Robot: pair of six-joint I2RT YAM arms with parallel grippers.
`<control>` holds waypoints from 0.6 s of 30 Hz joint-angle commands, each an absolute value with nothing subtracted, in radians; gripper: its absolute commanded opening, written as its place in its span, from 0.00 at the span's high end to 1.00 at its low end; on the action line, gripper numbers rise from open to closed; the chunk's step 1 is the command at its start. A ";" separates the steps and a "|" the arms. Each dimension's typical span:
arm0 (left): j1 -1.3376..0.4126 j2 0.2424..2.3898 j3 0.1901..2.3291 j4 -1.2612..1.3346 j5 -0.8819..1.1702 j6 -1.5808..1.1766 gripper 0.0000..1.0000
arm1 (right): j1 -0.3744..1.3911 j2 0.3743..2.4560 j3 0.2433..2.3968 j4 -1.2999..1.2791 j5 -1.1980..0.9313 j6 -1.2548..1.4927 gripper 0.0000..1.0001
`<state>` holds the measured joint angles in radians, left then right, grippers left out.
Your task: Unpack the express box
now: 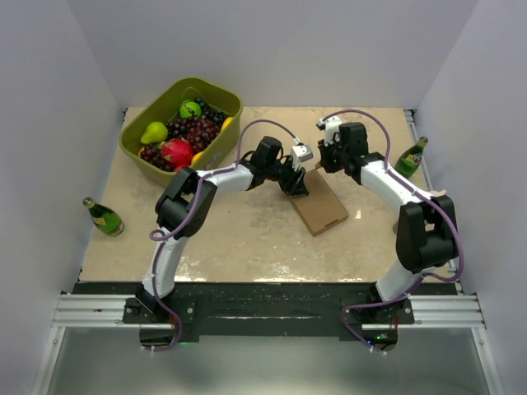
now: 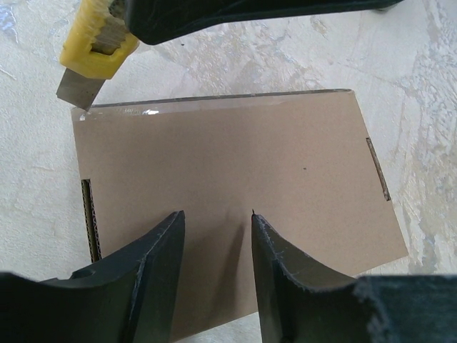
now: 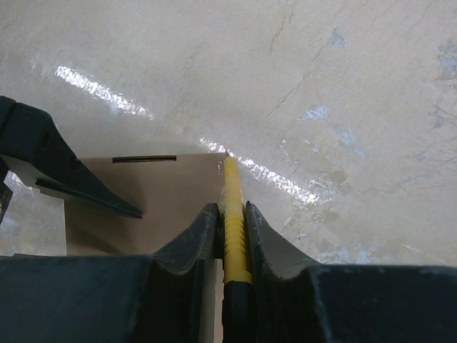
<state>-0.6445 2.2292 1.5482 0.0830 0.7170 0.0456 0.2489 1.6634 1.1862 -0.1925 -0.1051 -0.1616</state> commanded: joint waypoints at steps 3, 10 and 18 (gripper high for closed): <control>-0.663 2.255 1.546 0.023 0.718 0.052 0.54 | 0.255 1.648 1.201 -0.155 -0.083 -0.173 1.00; -0.664 2.256 1.546 0.021 0.716 0.052 0.55 | 0.255 1.649 1.210 -0.156 -0.083 -0.170 1.00; -0.663 2.256 1.546 0.021 0.713 0.051 0.56 | 0.253 1.644 1.215 -0.155 -0.095 -0.169 1.00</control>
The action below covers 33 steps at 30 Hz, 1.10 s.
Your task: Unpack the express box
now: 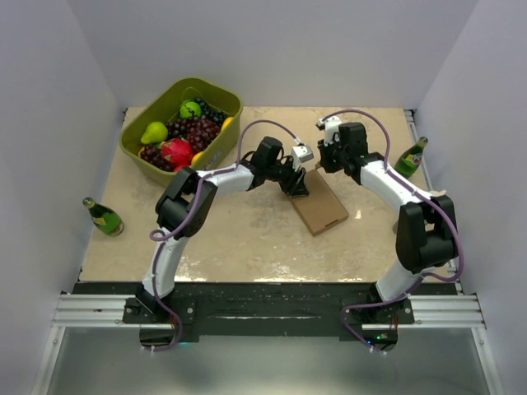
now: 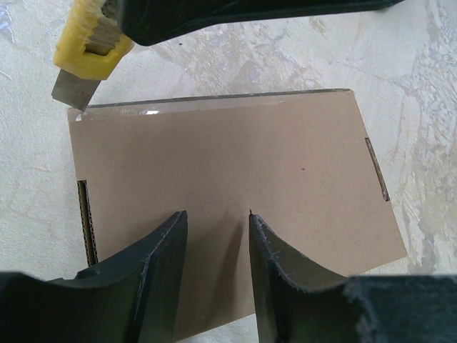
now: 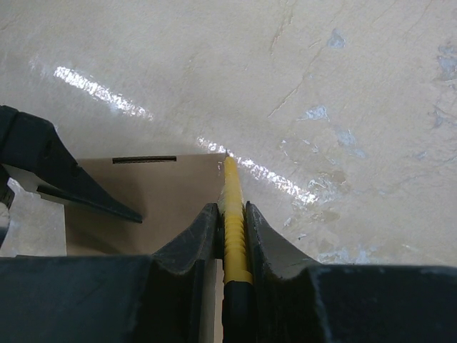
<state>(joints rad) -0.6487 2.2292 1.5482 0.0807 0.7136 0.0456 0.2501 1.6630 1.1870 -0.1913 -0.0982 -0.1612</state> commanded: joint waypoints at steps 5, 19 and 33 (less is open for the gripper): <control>-0.664 2.258 1.546 0.020 0.712 0.051 0.57 | 0.252 1.632 1.233 -0.140 -0.106 -0.160 1.00; -0.664 2.258 1.548 0.020 0.709 0.051 0.59 | 0.249 1.651 1.223 -0.149 -0.123 -0.167 1.00; -0.664 2.256 1.548 0.020 0.700 0.051 0.61 | 0.249 1.687 1.226 -0.153 -0.114 -0.175 1.00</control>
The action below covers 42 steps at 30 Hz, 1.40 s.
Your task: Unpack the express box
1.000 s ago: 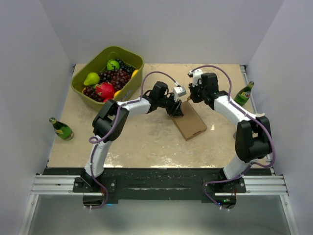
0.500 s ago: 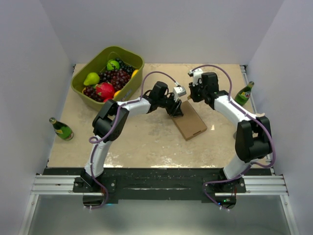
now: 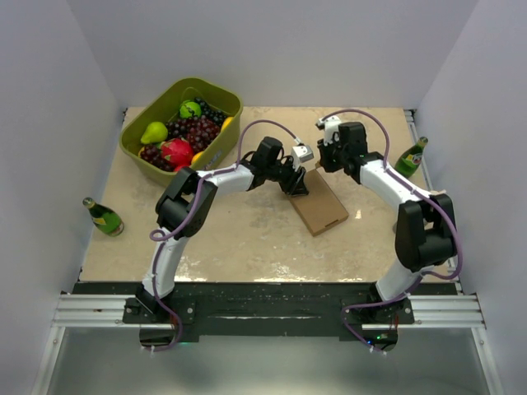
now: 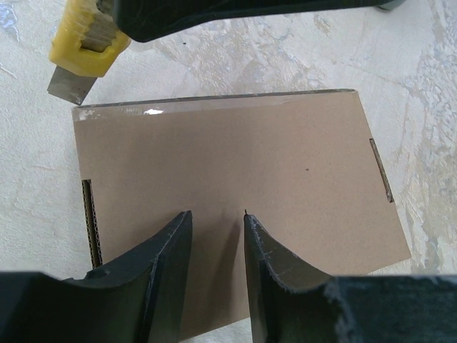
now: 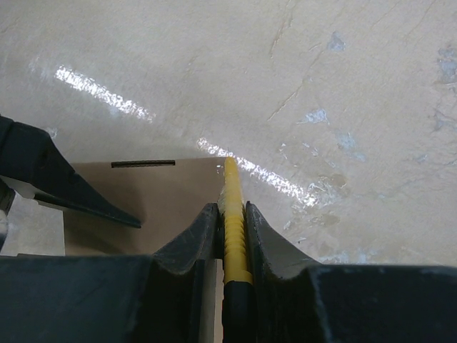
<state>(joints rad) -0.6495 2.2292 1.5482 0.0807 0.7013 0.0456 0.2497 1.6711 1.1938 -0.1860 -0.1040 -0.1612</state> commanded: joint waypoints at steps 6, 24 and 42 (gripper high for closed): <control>-0.664 2.258 1.548 0.020 0.698 0.049 0.62 | 0.249 1.689 1.218 -0.153 -0.106 -0.176 1.00; -0.672 2.295 1.559 0.021 0.549 0.038 1.00 | 0.252 1.566 1.124 -0.248 -0.074 -0.183 1.00; -0.676 2.298 1.534 0.023 0.543 0.032 1.00 | 0.252 1.582 1.201 -0.206 -0.090 -0.203 1.00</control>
<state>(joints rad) -0.6628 2.2440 1.5578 0.0906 0.6125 0.0330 0.2485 1.5921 1.1446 -0.2741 -0.0734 -0.2028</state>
